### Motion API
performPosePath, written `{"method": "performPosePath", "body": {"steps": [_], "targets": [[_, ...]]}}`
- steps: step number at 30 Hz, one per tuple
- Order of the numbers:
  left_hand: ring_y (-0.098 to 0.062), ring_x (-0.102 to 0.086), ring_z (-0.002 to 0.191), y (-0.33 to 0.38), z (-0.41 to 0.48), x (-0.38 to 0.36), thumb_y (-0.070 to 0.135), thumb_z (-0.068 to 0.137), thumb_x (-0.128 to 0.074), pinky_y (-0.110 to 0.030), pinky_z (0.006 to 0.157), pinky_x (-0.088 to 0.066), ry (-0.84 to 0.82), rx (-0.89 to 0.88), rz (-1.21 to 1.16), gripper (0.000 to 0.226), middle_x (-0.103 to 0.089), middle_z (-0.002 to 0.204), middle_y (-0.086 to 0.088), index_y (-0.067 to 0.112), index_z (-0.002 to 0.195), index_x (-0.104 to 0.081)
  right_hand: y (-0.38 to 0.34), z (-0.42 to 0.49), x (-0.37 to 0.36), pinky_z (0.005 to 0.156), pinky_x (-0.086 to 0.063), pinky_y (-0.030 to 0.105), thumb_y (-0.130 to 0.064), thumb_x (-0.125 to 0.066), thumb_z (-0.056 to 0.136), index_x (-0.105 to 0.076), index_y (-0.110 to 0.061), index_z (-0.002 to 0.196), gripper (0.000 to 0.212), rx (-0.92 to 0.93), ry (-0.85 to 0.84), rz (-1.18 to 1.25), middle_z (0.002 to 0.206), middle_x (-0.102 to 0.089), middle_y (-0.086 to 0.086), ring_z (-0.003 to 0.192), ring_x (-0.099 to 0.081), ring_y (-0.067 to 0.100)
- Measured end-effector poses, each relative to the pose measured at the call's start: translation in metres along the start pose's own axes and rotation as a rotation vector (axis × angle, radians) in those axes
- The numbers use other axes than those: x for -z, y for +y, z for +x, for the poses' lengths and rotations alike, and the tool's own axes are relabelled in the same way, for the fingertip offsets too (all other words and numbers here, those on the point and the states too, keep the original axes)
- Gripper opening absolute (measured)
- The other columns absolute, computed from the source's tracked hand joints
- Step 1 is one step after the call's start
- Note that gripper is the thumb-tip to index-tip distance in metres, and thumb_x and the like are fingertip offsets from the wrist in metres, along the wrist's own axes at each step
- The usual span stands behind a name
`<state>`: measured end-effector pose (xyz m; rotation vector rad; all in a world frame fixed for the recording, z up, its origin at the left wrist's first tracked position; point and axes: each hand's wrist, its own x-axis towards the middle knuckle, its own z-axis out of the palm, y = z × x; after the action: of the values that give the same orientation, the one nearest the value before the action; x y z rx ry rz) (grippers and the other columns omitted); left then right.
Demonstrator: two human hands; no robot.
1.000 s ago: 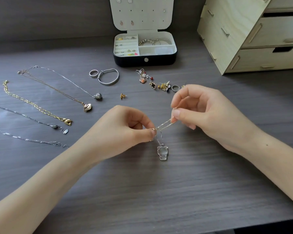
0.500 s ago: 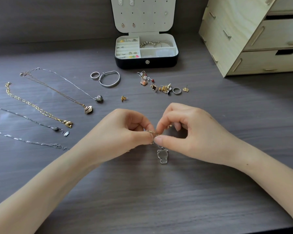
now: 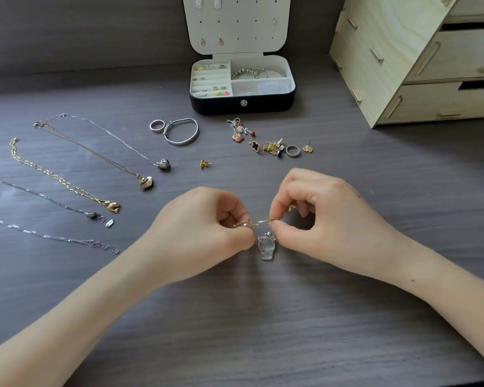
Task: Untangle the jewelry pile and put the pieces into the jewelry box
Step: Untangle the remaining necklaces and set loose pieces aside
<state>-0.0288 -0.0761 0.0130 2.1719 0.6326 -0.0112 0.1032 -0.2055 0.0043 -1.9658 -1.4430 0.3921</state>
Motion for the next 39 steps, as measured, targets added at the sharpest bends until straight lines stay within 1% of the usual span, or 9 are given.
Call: {"method": "performPosePath", "body": {"steps": [4,9,13,18,22,27,32,35,39], "targets": [[-0.008,-0.048,0.052,-0.002,0.000,0.001,0.034,0.059,-0.055,-0.028,0.060,-0.042,0.022,-0.058,0.049,0.014,-0.062,0.059,0.010,0.026,0.068,-0.063,0.002,0.000,0.006,0.060,-0.032,0.014,-0.032,-0.058,0.067,-0.051,-0.037,0.062,0.010,-0.038,-0.010,-0.037,0.071,-0.051,-0.018,0.068,-0.049,0.003],[-0.001,-0.051,0.060,-0.006,0.003,0.009,0.030,0.061,-0.052,-0.015,0.054,-0.035,0.146,-0.173,0.219,0.005,-0.059,0.065,0.023,0.033,0.063,-0.056,0.005,-0.002,0.015,0.060,-0.030,0.011,-0.030,-0.061,0.070,-0.051,-0.035,0.060,0.015,-0.089,-0.075,-0.150,0.072,-0.053,-0.018,0.070,-0.049,-0.002],[-0.001,-0.050,0.061,-0.013,0.012,0.016,0.028,0.063,-0.051,-0.010,0.055,-0.031,0.279,-0.230,0.390,0.009,-0.054,0.058,0.019,0.036,0.066,-0.053,0.004,-0.003,0.017,0.059,-0.028,0.014,-0.027,-0.061,0.071,-0.049,-0.033,0.061,0.017,-0.111,-0.097,-0.225,0.073,-0.053,-0.015,0.070,-0.047,-0.005],[-0.015,-0.044,0.055,-0.014,0.029,0.026,0.016,0.064,-0.055,-0.014,0.054,-0.027,0.466,-0.405,0.610,0.014,-0.057,0.059,0.012,0.018,0.072,-0.065,0.003,-0.003,0.016,0.061,-0.028,0.013,-0.027,-0.061,0.072,-0.047,-0.033,0.061,0.019,-0.113,-0.104,-0.279,0.074,-0.053,-0.014,0.068,-0.046,-0.004],[-0.026,-0.054,0.055,-0.013,0.046,0.037,0.012,0.065,-0.056,-0.027,0.059,-0.034,0.496,-0.489,0.773,0.009,-0.062,0.059,0.003,0.015,0.069,-0.064,0.001,-0.004,0.017,0.064,-0.032,0.022,-0.026,-0.061,0.073,-0.046,-0.032,0.061,0.020,-0.111,-0.107,-0.289,0.075,-0.053,-0.013,0.070,-0.045,0.000],[-0.028,-0.057,0.055,-0.018,0.061,0.046,0.009,0.069,-0.072,-0.029,0.060,-0.031,0.463,-0.549,0.863,0.009,-0.064,0.063,-0.001,0.014,0.071,-0.064,0.000,-0.004,0.019,0.067,-0.034,0.025,-0.025,-0.060,0.073,-0.045,-0.030,0.060,0.020,-0.124,-0.117,-0.285,0.076,-0.054,-0.012,0.073,-0.046,0.005],[-0.031,-0.060,0.067,-0.023,0.072,0.048,0.017,0.068,-0.084,-0.030,0.064,-0.031,0.457,-0.500,0.834,0.026,-0.066,0.074,-0.004,0.010,0.086,-0.066,0.000,-0.002,0.019,0.066,-0.033,0.024,-0.025,-0.061,0.076,-0.046,-0.033,0.061,0.022,-0.122,-0.121,-0.289,0.076,-0.054,-0.014,0.075,-0.047,0.005],[-0.023,-0.052,0.075,-0.023,0.073,0.049,0.026,0.076,-0.077,-0.028,0.066,-0.029,0.486,-0.323,0.661,0.030,-0.059,0.083,0.005,0.015,0.099,-0.061,0.000,-0.002,0.019,0.064,-0.033,0.023,-0.025,-0.062,0.076,-0.048,-0.033,0.064,0.020,-0.123,-0.125,-0.286,0.076,-0.053,-0.014,0.074,-0.048,0.004],[-0.016,-0.048,0.077,-0.023,0.073,0.054,0.028,0.076,-0.076,-0.028,0.059,-0.031,0.446,-0.176,0.475,0.033,-0.057,0.086,0.009,0.019,0.103,-0.058,0.000,-0.001,0.020,0.064,-0.032,0.024,-0.026,-0.062,0.076,-0.049,-0.034,0.066,0.018,-0.122,-0.135,-0.290,0.075,-0.053,-0.013,0.070,-0.047,0.002]]}}
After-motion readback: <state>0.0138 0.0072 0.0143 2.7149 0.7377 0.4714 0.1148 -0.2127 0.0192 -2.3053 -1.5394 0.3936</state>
